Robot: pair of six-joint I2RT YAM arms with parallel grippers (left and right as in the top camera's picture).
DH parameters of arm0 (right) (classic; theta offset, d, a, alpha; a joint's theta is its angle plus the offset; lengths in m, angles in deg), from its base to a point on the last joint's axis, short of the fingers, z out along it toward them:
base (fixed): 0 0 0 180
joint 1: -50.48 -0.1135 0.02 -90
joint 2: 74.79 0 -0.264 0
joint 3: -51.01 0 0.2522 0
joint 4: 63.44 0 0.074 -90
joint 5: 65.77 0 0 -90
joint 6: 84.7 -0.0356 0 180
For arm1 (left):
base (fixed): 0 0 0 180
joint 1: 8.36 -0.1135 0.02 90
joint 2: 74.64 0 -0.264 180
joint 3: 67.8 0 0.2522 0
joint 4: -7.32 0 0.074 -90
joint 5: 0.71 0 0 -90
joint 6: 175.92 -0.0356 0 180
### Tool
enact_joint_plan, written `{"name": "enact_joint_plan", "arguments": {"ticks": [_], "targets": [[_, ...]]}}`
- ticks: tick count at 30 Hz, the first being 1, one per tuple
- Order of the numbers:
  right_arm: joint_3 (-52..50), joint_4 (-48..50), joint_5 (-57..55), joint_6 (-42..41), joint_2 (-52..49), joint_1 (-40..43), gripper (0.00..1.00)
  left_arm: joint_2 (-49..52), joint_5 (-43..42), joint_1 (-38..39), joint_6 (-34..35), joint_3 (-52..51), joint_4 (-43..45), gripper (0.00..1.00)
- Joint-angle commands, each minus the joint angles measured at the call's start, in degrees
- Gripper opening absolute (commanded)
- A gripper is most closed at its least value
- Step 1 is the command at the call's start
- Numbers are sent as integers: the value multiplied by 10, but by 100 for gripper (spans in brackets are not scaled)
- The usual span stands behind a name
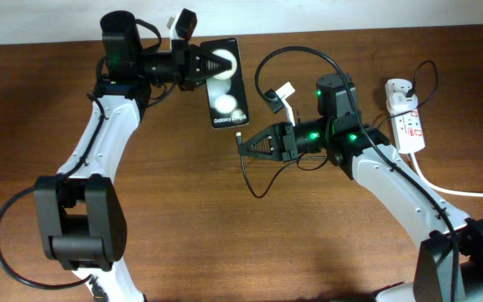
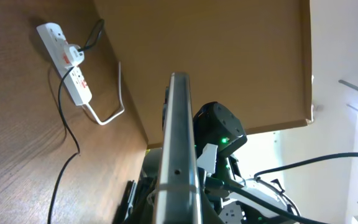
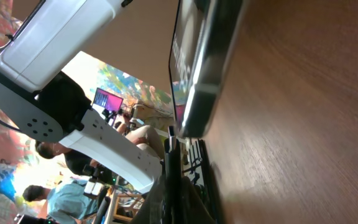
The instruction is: Plug charger to phone and switch on socket
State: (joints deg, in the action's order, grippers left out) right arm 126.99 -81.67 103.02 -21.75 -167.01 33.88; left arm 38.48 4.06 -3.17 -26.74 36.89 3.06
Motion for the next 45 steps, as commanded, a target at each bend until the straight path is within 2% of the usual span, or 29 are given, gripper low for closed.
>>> {"name": "enact_joint_plan", "arguments": {"ticks": [1,45], "targets": [[-4,3,14,2,-2,-3,4,-2,4,4,-9,5,3,0],[-4,32,-12,-33,-2,-3,4,-2,-9,23,-27,5,3,0]]}}
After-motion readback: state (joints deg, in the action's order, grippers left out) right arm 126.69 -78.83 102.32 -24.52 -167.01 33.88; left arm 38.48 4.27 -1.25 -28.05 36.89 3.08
